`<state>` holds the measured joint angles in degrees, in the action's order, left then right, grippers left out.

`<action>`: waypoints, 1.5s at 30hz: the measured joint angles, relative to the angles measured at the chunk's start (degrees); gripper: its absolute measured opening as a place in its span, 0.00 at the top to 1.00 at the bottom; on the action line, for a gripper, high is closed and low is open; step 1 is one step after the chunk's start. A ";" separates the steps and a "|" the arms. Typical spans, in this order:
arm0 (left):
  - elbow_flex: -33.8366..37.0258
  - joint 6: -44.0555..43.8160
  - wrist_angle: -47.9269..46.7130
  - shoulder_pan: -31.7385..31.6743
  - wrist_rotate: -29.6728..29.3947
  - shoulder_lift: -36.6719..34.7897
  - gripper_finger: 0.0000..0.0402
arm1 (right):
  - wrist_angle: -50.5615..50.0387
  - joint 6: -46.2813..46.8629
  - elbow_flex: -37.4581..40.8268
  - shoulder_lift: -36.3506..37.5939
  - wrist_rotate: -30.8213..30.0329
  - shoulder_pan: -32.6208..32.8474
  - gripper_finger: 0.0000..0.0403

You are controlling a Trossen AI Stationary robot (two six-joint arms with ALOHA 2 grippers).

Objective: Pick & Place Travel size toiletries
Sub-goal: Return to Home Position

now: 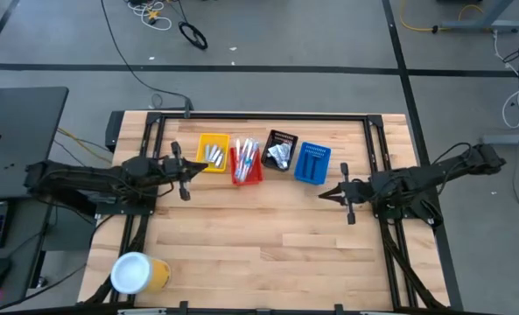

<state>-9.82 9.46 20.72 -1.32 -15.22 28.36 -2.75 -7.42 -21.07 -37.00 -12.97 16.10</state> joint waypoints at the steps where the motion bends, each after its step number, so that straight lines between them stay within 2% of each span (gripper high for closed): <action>1: 0.71 -0.04 0.04 -0.21 -0.03 -1.17 0.98 | -0.01 -0.59 0.99 1.70 -0.16 0.00 1.00; 6: 4.09 1.30 0.36 -0.77 0.00 -6.65 0.96 | 0.04 -2.88 5.30 10.05 -0.35 0.00 1.00; 11: 9.36 0.12 3.74 -1.48 0.38 -11.44 0.97 | -1.33 -0.96 9.73 18.84 -0.51 0.00 1.00; 17: 9.28 0.27 2.79 -1.57 3.43 -13.51 0.98 | 0.18 -0.40 14.78 27.65 -0.45 -0.02 1.00; 21: 9.28 0.21 2.72 -1.57 3.88 -13.45 0.96 | -0.79 -0.13 16.31 32.00 1.60 0.00 1.00; 25: 9.28 -0.39 2.72 -1.57 3.07 -13.42 0.93 | -5.01 1.25 16.51 34.62 2.56 0.00 1.00; 29: 9.28 -6.37 2.74 -1.57 2.43 -13.40 0.93 | -8.10 2.38 16.51 36.03 2.58 -0.01 1.00; 41: 9.30 -7.05 2.72 -1.57 2.39 -13.38 0.94 | -7.07 1.37 16.77 36.35 2.84 0.00 1.00; 43: 9.30 -7.13 2.73 -1.57 2.39 -13.38 0.94 | -6.63 0.97 16.96 36.35 5.51 -0.02 1.00; 45: 9.30 -7.08 2.72 -1.57 2.41 -13.38 0.94 | -4.14 0.47 17.89 36.34 11.08 -0.02 1.00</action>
<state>-0.51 2.38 23.44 -2.90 -12.82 14.98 -6.89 -6.95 -3.17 -0.66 -1.89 16.08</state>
